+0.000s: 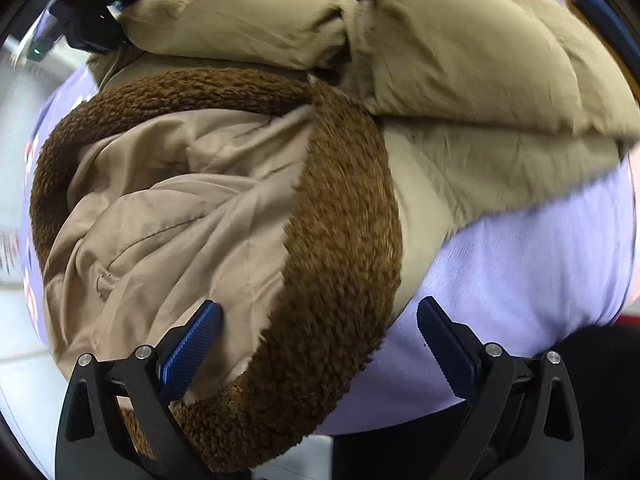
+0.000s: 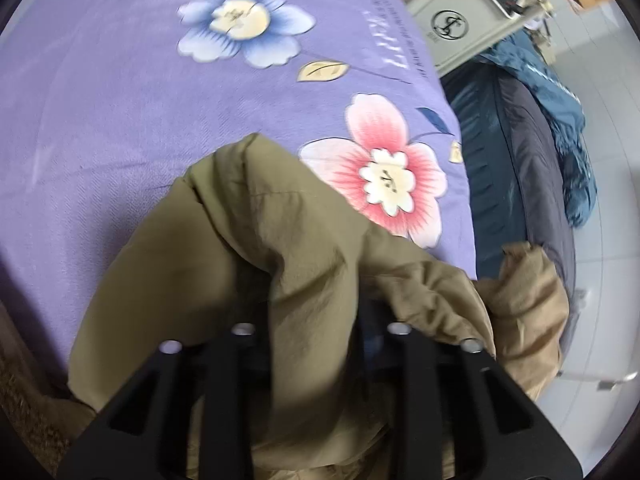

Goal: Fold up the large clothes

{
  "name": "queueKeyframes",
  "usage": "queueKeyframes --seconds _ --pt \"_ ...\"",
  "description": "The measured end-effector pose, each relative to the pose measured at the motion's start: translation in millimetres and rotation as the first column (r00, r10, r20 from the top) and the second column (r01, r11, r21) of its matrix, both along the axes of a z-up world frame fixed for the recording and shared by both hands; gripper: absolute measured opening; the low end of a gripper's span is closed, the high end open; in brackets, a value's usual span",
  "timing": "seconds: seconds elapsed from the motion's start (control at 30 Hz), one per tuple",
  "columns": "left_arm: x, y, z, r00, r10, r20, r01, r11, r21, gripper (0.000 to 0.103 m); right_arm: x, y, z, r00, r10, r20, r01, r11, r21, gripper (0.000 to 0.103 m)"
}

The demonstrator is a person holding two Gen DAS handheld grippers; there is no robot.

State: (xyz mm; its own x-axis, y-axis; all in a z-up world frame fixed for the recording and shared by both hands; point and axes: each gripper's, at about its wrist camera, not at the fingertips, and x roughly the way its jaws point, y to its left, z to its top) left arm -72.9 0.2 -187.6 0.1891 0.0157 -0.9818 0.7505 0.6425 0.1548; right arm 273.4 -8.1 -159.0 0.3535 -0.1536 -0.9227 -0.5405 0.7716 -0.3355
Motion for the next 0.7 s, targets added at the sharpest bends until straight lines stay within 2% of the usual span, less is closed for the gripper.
queueKeyframes --seconds 0.03,0.1,0.13,0.2,0.23,0.3,0.33,0.4,0.47,0.53,0.6,0.7 --pt "-2.8 2.1 -7.0 1.0 -0.021 0.01 0.021 1.0 0.012 0.095 1.1 -12.4 13.0 0.998 -0.06 0.003 0.059 0.996 0.069 0.013" --pt "-4.0 4.4 -19.0 0.997 -0.053 0.054 0.049 0.997 0.067 0.071 -2.2 -37.4 40.6 0.988 -0.154 0.015 0.149 0.972 0.182 0.009" --pt "-1.6 5.6 -20.0 0.996 -0.049 0.07 0.044 0.996 0.075 0.067 -6.3 -52.2 57.2 0.98 -0.195 0.035 0.181 0.956 0.231 0.009" --pt "11.6 11.6 -8.9 0.997 0.013 0.07 -0.015 1.0 0.026 0.042 -17.2 -75.3 88.7 0.965 -0.253 0.066 0.221 0.924 0.312 0.008" --pt "18.2 15.1 -2.2 0.997 0.047 0.064 -0.047 0.999 -0.005 0.038 -23.0 -85.1 101.2 0.958 -0.279 0.072 0.238 0.907 0.348 0.007" --pt "35.8 27.7 18.8 0.988 0.146 0.04 -0.141 0.984 -0.112 0.023 -43.1 -117.3 137.4 0.934 -0.348 0.087 0.275 0.851 0.447 0.007" --pt "46.8 35.8 34.4 0.978 0.201 0.057 -0.19 0.969 -0.159 0.02 -55.6 -132.8 155.8 0.921 -0.378 0.093 0.287 0.821 0.493 0.007" --pt "58.7 43.6 58.2 0.96 0.25 0.126 -0.224 0.955 -0.195 0.014 -81.0 -155.8 188.2 0.903 -0.416 0.108 0.291 0.777 0.558 0.007" --pt "74.1 54.5 87.8 0.931 0.311 0.193 -0.262 0.934 -0.243 0.013 -115.3 -170.5 221.2 0.888 -0.433 0.154 0.268 0.76 0.592 0.007" --pt "89.0 65.9 111.4 0.903 0.371 0.218 -0.305 0.909 -0.285 0.013 -150.1 -182.9 253.2 0.867 -0.458 0.197 0.248 0.74 0.625 0.007" --pt "107.1 86.1 141.5 0.866 0.438 0.239 -0.346 0.873 -0.344 0.013 -188.6 -200.1 294.3 0.829 -0.507 0.234 0.225 0.687 0.691 0.007" --pt "126.4 112.6 190.2 0.819 0.48 0.314 -0.34 0.847 -0.409 0.012 -243.1 -221.3 350.5 0.777 -0.569 0.269 0.169 0.6 0.782 0.007"
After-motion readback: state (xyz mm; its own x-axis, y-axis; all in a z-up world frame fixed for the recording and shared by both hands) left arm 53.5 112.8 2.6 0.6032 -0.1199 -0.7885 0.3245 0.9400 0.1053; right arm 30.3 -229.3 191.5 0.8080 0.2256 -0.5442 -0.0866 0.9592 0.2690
